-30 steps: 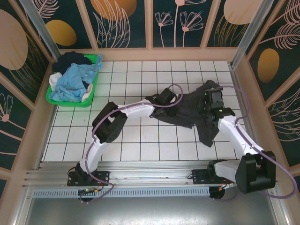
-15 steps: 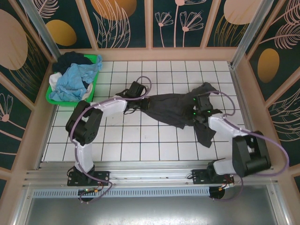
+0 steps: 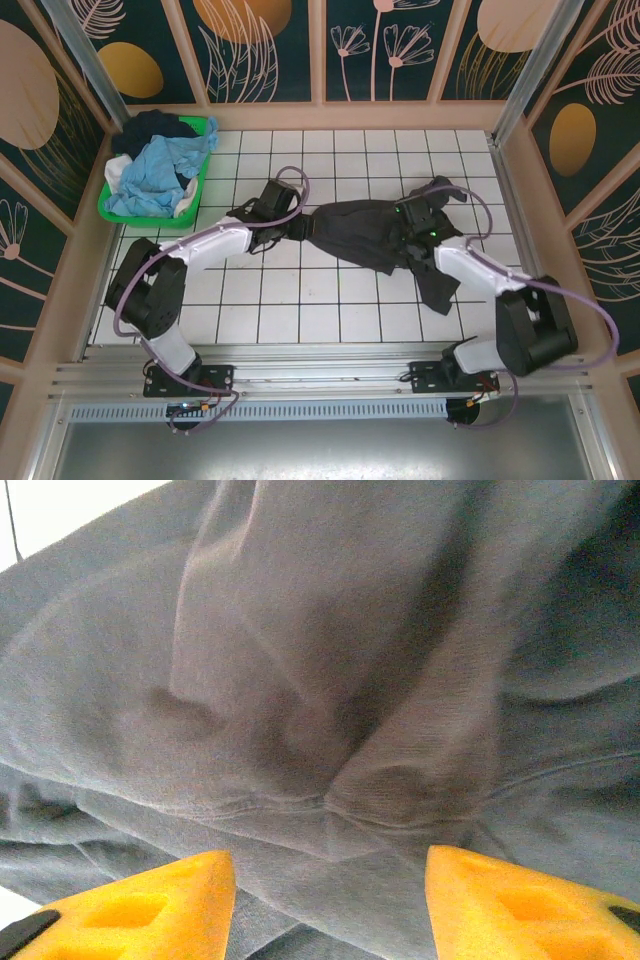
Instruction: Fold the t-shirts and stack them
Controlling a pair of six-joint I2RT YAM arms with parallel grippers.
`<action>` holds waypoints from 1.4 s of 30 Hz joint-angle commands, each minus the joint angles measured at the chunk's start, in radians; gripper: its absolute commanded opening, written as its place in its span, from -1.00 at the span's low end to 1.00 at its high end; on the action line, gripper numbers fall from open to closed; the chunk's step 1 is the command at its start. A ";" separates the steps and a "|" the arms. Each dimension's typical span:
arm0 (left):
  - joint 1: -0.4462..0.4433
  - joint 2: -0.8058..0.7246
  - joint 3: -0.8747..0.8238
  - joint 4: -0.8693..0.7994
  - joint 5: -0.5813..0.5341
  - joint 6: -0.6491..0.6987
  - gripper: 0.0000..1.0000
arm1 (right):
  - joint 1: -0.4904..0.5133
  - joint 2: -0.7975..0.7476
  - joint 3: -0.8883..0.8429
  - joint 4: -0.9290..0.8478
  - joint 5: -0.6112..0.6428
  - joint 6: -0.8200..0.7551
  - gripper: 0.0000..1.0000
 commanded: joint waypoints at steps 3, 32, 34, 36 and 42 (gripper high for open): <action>0.002 -0.054 0.011 0.001 0.004 -0.002 -0.09 | -0.034 0.037 -0.082 0.072 -0.073 -0.004 0.07; 0.002 -0.562 -0.420 0.079 -0.117 -0.172 -0.12 | 0.176 0.103 0.133 -0.019 0.032 -0.038 -0.04; 0.002 -0.552 -0.426 0.089 -0.106 -0.171 -0.10 | 0.153 0.051 0.030 0.003 0.007 -0.027 0.10; 0.002 -0.534 -0.425 0.102 -0.092 -0.160 -0.10 | 0.101 0.025 -0.039 0.014 -0.013 -0.028 0.16; 0.003 -0.463 -0.413 0.140 -0.098 -0.118 -0.07 | 0.017 0.036 -0.138 0.081 -0.037 -0.046 0.21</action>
